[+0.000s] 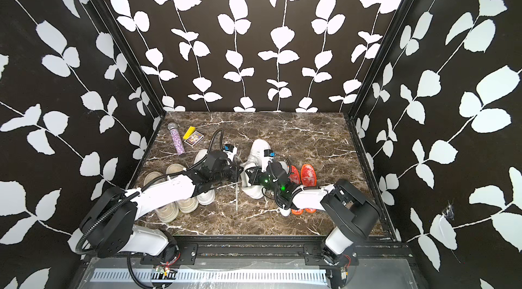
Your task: Remove the insole from the shoe
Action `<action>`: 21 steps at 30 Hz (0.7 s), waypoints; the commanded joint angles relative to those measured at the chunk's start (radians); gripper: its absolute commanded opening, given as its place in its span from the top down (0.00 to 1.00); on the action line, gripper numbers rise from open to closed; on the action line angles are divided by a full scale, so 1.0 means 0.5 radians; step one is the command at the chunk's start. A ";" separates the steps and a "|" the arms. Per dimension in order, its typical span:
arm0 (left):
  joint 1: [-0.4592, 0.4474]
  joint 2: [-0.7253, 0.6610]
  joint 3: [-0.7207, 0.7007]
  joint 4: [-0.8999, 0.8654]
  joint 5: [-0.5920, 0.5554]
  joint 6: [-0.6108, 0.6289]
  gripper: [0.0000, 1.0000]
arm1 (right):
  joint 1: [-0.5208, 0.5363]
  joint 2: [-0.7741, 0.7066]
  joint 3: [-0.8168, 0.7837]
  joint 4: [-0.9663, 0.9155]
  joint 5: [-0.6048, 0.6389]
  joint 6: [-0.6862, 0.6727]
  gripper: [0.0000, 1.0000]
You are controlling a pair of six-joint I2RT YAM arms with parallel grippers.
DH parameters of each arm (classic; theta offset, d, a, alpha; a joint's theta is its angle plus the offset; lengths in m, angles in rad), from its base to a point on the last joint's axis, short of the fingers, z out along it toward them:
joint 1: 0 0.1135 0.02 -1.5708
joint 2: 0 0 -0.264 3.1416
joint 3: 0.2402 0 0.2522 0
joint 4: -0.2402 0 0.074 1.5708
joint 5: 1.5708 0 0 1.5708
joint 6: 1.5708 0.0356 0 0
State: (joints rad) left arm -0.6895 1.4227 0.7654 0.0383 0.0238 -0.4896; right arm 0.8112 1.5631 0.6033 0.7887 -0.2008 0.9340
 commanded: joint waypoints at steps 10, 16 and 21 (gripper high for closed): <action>0.158 -0.023 0.055 -0.502 -1.045 0.072 1.00 | 0.058 -0.309 0.143 0.522 -0.200 0.036 1.00; -0.141 -0.067 0.076 -0.277 -0.957 0.357 1.00 | 0.061 -0.304 0.162 0.499 -0.173 0.048 1.00; -0.245 0.021 0.031 -0.261 -0.889 0.252 1.00 | 0.010 -0.335 0.139 0.584 -0.160 0.140 1.00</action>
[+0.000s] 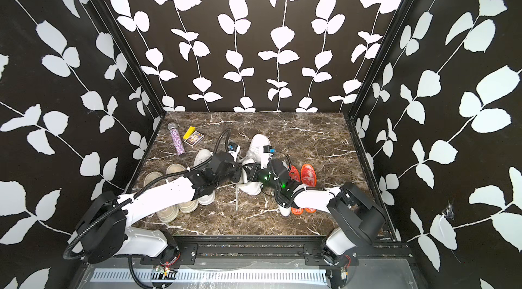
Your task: Remove the insole from the shoe
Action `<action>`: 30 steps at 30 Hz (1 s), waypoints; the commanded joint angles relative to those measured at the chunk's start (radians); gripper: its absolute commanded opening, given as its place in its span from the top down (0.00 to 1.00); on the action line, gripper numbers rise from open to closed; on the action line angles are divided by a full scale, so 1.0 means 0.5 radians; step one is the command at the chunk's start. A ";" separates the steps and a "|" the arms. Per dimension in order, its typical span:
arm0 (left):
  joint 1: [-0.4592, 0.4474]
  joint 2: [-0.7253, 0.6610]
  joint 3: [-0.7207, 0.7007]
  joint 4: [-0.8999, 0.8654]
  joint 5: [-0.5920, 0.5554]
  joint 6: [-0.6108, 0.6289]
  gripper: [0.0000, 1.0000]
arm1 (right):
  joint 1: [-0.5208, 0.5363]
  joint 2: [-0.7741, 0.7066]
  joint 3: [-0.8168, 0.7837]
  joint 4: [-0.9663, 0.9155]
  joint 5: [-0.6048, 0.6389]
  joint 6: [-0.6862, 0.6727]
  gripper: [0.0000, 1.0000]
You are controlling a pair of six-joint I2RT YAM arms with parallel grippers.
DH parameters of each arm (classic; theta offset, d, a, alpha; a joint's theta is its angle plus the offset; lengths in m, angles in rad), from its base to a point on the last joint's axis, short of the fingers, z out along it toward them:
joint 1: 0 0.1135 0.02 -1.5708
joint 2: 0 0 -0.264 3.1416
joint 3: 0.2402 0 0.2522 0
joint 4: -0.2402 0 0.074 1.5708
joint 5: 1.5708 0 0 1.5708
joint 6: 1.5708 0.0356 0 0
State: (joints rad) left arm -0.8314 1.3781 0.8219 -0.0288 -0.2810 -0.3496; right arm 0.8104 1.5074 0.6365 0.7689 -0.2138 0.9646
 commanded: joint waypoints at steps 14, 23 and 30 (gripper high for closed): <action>0.086 0.212 -0.373 0.162 -0.196 0.056 1.00 | -0.270 -0.477 -0.151 0.521 0.115 0.322 1.00; 0.088 0.046 -0.328 0.194 -0.008 0.063 1.00 | -0.224 -0.448 0.053 -0.275 -0.002 -0.182 1.00; 0.085 -0.057 -0.280 0.251 0.241 -0.039 1.00 | -0.213 -0.258 0.121 -0.671 -0.127 -0.464 1.00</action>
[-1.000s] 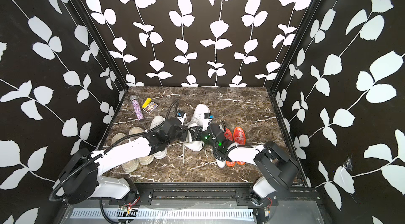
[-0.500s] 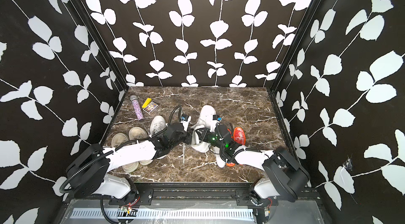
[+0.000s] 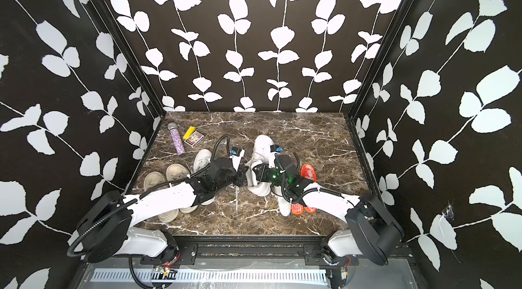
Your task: Remove the insole from the shoe
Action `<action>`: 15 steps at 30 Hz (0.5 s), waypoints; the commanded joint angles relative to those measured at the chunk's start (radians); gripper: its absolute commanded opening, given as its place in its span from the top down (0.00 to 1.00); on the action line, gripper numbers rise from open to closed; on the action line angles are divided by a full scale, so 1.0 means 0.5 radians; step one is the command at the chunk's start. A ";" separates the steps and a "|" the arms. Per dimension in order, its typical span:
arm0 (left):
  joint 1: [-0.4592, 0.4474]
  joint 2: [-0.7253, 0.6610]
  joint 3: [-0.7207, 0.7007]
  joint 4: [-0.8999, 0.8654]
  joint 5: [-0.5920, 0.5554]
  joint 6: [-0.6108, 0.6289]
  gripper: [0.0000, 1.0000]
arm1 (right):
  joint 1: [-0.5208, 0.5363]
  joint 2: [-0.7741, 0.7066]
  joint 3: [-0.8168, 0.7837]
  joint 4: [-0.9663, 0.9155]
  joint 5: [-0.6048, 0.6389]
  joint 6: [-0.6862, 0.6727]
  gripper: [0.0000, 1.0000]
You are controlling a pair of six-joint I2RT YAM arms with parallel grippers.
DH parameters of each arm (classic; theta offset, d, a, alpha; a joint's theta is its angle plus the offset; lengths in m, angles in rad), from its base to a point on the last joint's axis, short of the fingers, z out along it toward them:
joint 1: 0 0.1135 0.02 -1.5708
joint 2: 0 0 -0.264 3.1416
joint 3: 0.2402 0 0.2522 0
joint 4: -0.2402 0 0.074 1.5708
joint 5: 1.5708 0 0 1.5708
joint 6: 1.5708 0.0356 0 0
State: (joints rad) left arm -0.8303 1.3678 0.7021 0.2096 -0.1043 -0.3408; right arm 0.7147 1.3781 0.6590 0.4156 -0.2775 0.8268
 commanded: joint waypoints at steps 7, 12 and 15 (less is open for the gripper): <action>0.082 -0.055 -0.048 -0.128 0.036 -0.105 1.00 | 0.043 0.090 0.174 -0.115 -0.068 -0.284 0.95; 0.067 -0.075 -0.063 -0.079 0.060 -0.124 1.00 | 0.068 0.146 0.244 -0.235 -0.083 -0.335 0.90; 0.059 -0.079 -0.069 -0.073 0.056 -0.111 1.00 | 0.074 0.161 0.284 -0.327 -0.081 -0.360 0.87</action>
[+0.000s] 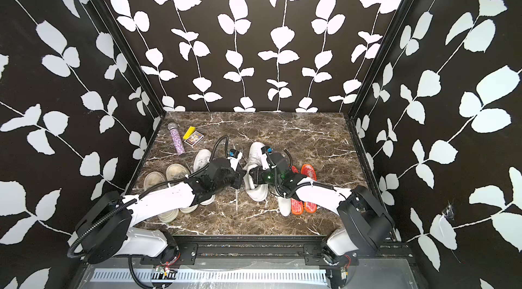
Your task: Remove the insole from the shoe
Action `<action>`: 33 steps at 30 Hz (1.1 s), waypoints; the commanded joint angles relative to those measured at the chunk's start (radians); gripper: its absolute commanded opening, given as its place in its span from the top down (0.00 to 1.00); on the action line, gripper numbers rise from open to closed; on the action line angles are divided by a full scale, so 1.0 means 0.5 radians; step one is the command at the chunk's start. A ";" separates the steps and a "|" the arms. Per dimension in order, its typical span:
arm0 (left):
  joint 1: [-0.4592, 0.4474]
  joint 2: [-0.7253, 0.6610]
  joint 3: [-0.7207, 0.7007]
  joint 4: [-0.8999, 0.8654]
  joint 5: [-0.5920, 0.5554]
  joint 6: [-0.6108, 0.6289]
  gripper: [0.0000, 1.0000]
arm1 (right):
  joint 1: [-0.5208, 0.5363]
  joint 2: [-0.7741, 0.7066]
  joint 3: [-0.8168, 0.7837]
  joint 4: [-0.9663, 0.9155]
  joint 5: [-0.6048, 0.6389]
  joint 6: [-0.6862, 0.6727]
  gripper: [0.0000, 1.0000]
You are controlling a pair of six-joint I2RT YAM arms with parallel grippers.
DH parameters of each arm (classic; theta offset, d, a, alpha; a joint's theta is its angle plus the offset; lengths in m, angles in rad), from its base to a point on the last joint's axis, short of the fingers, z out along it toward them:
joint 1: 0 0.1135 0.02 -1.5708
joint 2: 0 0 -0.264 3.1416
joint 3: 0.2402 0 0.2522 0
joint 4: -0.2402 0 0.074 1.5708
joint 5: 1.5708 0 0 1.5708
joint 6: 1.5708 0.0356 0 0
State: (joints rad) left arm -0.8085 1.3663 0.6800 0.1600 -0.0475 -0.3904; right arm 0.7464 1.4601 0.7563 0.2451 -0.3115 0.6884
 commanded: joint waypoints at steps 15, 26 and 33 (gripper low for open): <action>0.012 -0.072 -0.059 0.028 -0.093 0.001 1.00 | 0.091 0.036 0.251 -0.440 -0.049 -0.187 0.69; 0.012 -0.085 -0.049 0.023 -0.100 0.008 1.00 | 0.132 0.183 0.407 -0.770 0.100 -0.296 0.66; 0.013 -0.085 -0.041 0.014 -0.104 0.014 1.00 | 0.161 0.266 0.474 -0.807 0.058 -0.322 0.67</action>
State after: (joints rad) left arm -0.8032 1.3655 0.6643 0.1528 -0.0856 -0.3927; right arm 0.8135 1.5692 0.9710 -0.1268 -0.2848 0.5472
